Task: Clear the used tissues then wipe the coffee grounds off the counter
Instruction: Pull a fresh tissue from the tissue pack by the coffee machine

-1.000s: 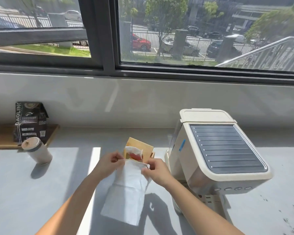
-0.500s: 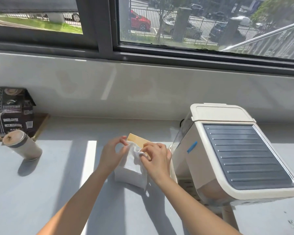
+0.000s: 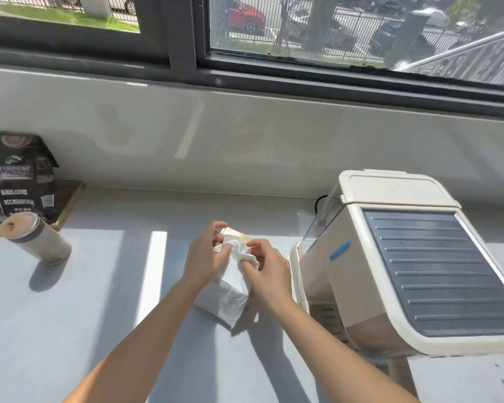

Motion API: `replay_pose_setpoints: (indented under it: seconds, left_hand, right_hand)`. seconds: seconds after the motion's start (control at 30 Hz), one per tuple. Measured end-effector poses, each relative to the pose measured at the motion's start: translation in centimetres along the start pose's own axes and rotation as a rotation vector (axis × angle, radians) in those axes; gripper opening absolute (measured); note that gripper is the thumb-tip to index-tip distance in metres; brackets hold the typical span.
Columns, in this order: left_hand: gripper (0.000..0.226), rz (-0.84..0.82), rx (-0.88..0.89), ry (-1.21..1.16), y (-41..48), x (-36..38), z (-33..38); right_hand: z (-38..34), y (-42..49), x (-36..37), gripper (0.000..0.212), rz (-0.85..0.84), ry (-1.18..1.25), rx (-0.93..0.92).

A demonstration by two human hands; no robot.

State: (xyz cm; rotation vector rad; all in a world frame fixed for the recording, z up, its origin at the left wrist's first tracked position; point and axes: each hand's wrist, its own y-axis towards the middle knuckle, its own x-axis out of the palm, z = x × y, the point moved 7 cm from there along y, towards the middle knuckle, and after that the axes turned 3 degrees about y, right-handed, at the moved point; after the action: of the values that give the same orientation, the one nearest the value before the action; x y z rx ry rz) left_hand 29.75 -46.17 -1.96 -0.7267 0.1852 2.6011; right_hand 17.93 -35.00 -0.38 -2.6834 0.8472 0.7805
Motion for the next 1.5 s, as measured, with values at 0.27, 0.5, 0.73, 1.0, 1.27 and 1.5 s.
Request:
replay_pose_setpoints:
  seconds: [0.27,0.5,0.73,1.0,1.27,1.5]
  left_hand:
    - [0.025,0.083,0.109,-0.067,-1.2,-2.6,4.2]
    - [0.029,0.170,0.250,-0.353,-0.5,-8.7,13.3]
    - [0.030,-0.133,0.165,-0.462,-2.0,-9.9,15.0]
    - [0.020,-0.279,-0.088,-0.484,-5.4,-7.9,8.1]
    - [0.024,-0.242,-0.129,-0.633,-6.7,-8.3,8.4]
    - [0.045,-0.442,-0.189,-0.483,-10.5,-6.5,9.9]
  right_hand:
    - [-1.9,0.5,-2.3,0.025,0.102,0.225,0.011]
    - [-11.6,1.7,-8.3,0.014,0.180,0.424,-0.249]
    - [-14.6,-1.1,-10.3,0.025,0.094,0.516,-0.359]
    - [-9.9,-3.6,-6.8,0.020,-0.094,0.541,-0.143]
    - [-7.5,-6.3,-3.7,0.017,-0.577,0.495,0.075]
    - [-8.3,-8.1,-7.7,0.015,-0.447,0.694,0.009]
